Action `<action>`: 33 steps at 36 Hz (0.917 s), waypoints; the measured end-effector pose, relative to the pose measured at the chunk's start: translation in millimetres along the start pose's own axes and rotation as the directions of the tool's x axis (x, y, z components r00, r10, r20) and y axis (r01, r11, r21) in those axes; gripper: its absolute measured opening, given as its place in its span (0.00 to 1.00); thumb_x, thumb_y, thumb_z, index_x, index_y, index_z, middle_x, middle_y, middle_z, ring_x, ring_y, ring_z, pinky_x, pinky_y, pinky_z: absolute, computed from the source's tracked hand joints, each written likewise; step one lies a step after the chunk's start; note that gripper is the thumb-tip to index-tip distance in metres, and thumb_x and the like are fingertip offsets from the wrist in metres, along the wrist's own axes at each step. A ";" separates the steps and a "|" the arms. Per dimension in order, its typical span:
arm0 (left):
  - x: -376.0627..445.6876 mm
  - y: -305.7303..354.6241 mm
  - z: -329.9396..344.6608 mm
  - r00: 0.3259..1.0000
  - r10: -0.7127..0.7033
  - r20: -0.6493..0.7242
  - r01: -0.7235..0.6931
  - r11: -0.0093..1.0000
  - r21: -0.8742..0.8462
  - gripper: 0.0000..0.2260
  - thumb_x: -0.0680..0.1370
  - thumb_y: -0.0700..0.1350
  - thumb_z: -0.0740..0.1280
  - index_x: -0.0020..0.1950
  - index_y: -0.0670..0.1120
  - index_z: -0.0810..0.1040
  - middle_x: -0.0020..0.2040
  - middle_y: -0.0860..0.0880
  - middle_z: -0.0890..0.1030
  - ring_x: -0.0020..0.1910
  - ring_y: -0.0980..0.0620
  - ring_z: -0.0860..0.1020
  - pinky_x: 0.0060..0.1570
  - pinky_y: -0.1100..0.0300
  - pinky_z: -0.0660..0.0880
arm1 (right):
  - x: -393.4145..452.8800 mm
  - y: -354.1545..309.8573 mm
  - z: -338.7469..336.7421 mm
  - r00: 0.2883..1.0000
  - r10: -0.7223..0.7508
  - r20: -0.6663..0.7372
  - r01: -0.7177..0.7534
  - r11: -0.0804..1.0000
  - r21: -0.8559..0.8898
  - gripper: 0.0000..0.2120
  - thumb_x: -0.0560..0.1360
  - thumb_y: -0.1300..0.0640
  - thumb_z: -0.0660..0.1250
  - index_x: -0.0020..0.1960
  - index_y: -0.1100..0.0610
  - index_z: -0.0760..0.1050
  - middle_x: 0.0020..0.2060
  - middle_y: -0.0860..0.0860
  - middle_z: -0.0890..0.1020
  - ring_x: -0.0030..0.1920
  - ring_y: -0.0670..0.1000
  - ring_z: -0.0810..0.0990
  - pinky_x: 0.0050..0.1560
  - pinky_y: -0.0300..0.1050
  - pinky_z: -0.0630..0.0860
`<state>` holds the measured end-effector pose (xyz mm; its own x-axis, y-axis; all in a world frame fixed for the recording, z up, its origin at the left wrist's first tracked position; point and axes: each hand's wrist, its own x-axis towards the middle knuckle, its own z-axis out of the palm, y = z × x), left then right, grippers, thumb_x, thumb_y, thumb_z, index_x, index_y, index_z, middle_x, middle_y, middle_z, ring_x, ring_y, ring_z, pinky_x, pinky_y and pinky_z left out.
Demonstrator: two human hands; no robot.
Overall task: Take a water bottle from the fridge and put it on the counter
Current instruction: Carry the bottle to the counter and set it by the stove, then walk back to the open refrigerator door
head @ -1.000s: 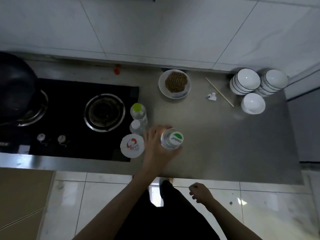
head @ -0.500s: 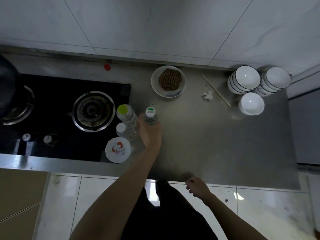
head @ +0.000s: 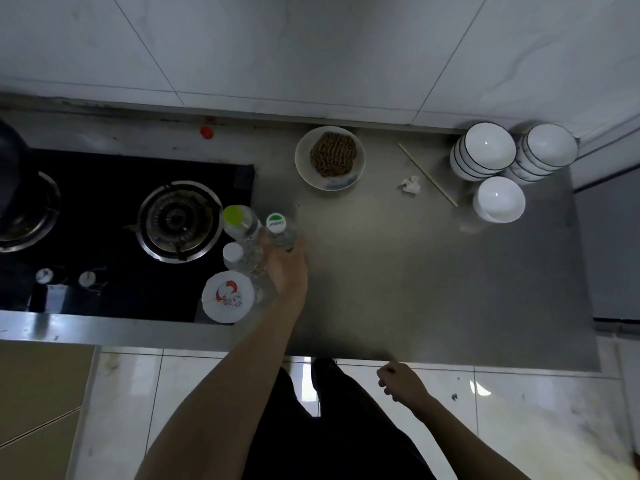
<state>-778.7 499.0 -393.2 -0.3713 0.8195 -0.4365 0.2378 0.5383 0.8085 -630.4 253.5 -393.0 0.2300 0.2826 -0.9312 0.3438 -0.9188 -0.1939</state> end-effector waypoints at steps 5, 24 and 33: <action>-1.5 5.0 0.1 0.999 -0.048 0.000 0.048 0.993 0.109 0.12 0.78 0.53 0.74 0.40 0.52 0.73 0.39 0.56 0.80 0.35 0.59 0.74 0.47 0.59 0.69 | -3.5 5.1 6.6 1.000 0.021 0.004 -0.021 1.000 0.002 0.10 0.76 0.58 0.60 0.46 0.63 0.77 0.45 0.59 0.85 0.41 0.53 0.76 0.46 0.46 0.70; -65.3 -92.3 -117.6 0.421 -0.506 0.753 -0.346 0.678 0.649 0.08 0.82 0.48 0.69 0.45 0.46 0.80 0.40 0.52 0.79 0.39 0.57 0.76 0.38 0.65 0.73 | -31.9 60.8 46.3 0.993 0.101 -0.059 -0.084 0.966 0.246 0.14 0.77 0.59 0.60 0.52 0.68 0.80 0.52 0.62 0.85 0.54 0.63 0.83 0.50 0.49 0.76; -47.9 -154.1 -156.7 0.438 -0.649 0.622 -0.743 0.128 0.657 0.19 0.83 0.47 0.63 0.34 0.41 0.68 0.35 0.39 0.68 0.35 0.43 0.72 0.41 0.53 0.65 | -69.4 131.9 130.0 0.950 0.306 -0.063 -0.201 0.754 0.625 0.13 0.75 0.58 0.62 0.49 0.66 0.81 0.48 0.62 0.87 0.38 0.55 0.79 0.45 0.48 0.76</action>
<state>-938.1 346.0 -435.0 0.2416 0.1322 -0.9613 0.8959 -0.4111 0.1686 -719.3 76.8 -394.0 0.3810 0.0051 -0.9246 -0.3564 -0.9219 -0.1520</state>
